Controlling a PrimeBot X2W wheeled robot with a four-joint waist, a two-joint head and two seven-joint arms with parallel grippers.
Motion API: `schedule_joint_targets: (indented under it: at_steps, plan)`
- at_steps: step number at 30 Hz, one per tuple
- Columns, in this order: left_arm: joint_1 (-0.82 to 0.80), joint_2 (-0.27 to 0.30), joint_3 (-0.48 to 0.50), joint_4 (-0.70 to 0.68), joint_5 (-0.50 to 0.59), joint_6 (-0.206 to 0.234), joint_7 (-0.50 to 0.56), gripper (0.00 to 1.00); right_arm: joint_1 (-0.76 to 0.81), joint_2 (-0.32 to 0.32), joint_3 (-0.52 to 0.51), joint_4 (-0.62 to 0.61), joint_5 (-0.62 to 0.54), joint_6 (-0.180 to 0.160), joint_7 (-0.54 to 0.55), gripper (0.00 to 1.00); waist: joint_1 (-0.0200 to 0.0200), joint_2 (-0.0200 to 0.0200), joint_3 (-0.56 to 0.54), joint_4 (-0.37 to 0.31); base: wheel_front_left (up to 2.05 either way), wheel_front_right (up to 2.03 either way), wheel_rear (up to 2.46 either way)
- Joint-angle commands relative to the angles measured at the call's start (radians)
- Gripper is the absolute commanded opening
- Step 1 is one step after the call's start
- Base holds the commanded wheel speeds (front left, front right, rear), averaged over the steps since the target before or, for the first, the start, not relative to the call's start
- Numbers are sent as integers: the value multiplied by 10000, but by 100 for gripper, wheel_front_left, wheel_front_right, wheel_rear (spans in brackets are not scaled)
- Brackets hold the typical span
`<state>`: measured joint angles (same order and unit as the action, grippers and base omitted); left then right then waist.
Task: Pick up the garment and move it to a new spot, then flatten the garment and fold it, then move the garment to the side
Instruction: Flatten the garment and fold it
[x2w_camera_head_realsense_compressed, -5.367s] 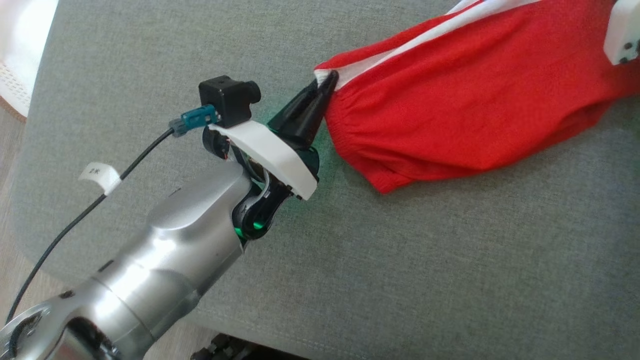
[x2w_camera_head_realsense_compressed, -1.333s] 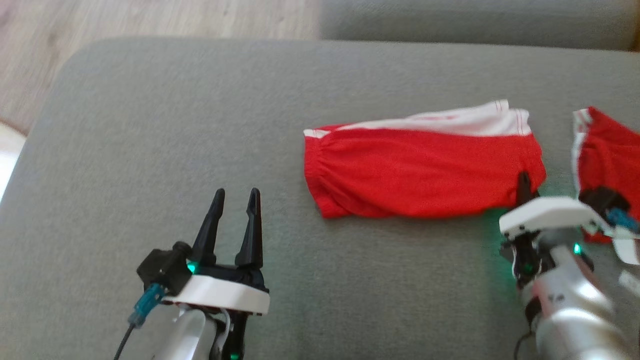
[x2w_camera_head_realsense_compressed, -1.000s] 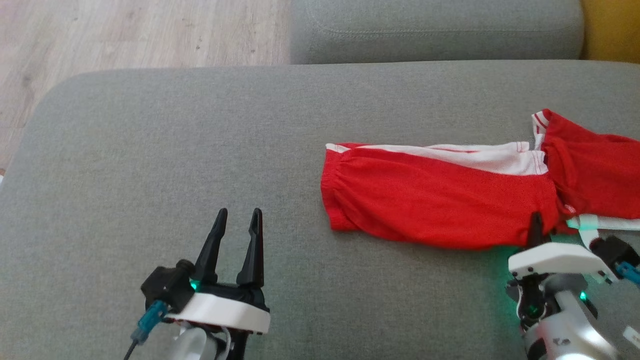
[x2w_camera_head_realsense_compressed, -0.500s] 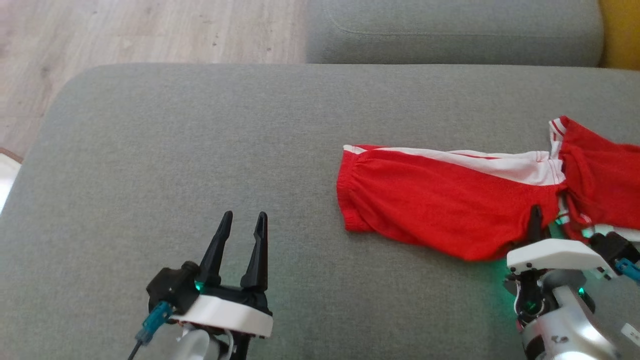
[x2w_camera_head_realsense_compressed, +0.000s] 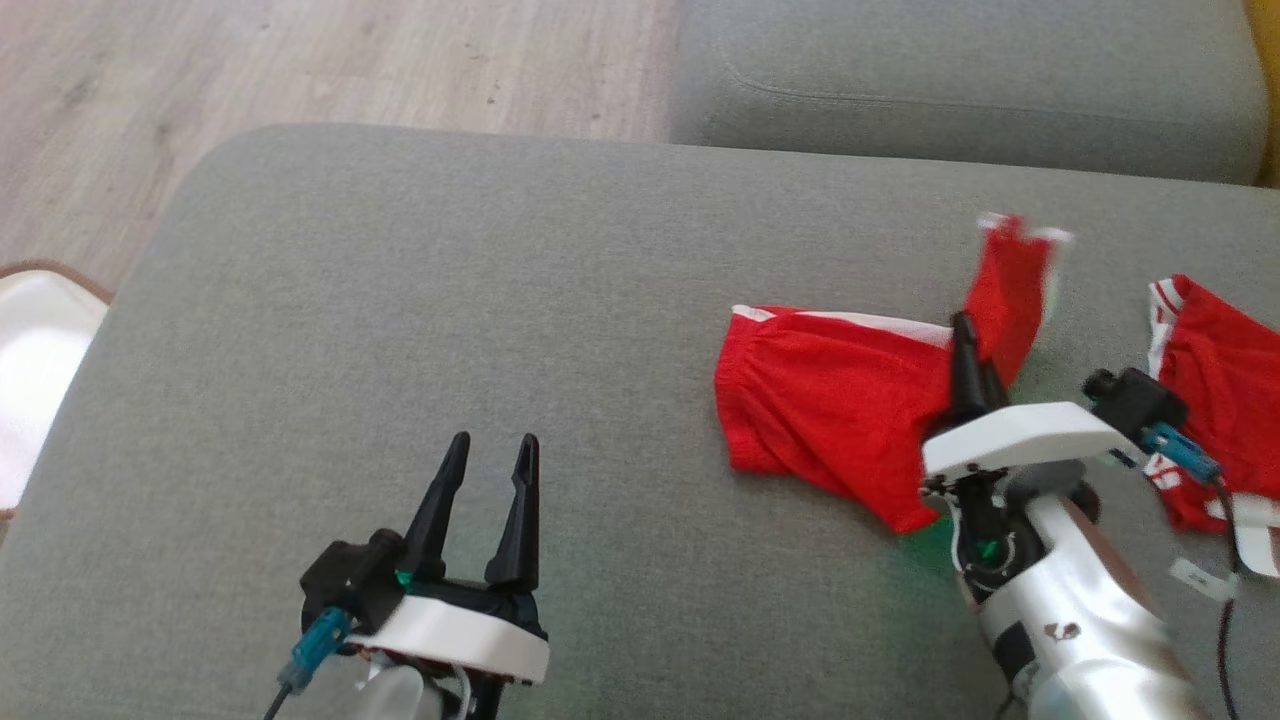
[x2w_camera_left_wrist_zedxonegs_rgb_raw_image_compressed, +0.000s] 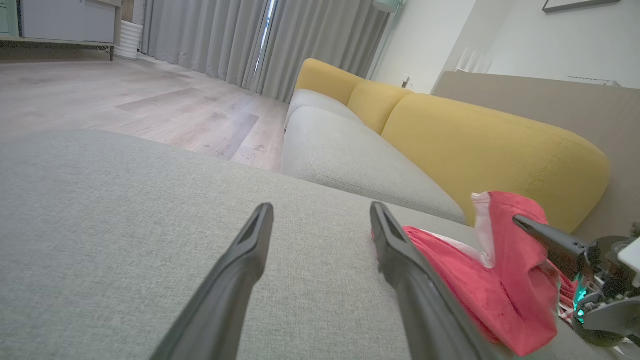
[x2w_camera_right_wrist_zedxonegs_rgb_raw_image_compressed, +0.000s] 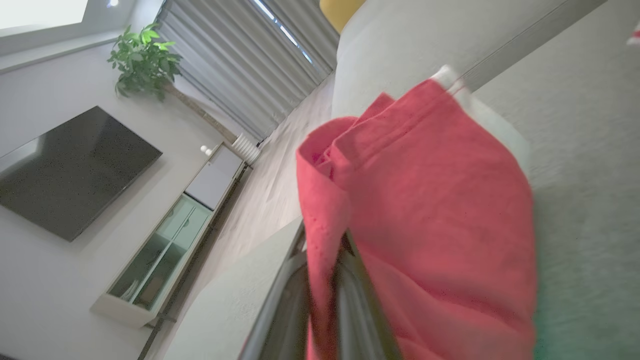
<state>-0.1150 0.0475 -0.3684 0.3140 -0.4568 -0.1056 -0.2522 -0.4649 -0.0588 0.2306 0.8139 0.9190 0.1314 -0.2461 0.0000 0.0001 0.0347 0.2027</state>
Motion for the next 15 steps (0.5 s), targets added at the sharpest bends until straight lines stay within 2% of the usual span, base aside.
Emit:
schedule_joint_targets:
  at_steps: [1,8,15]
  plan:
    - [-187,28,196,-259,22,16,-95,100,-500,85,518,-401,189,-7,-5,0,0,-1,-19,132,0,0,0]
    - [-203,28,126,-218,11,37,-95,100,-694,85,2130,-483,426,-7,-38,0,0,-1,-2,586,0,0,0]
    - [-166,28,149,-162,29,52,-95,100,-779,85,3087,-187,667,-7,-56,0,0,-1,25,875,0,0,0]
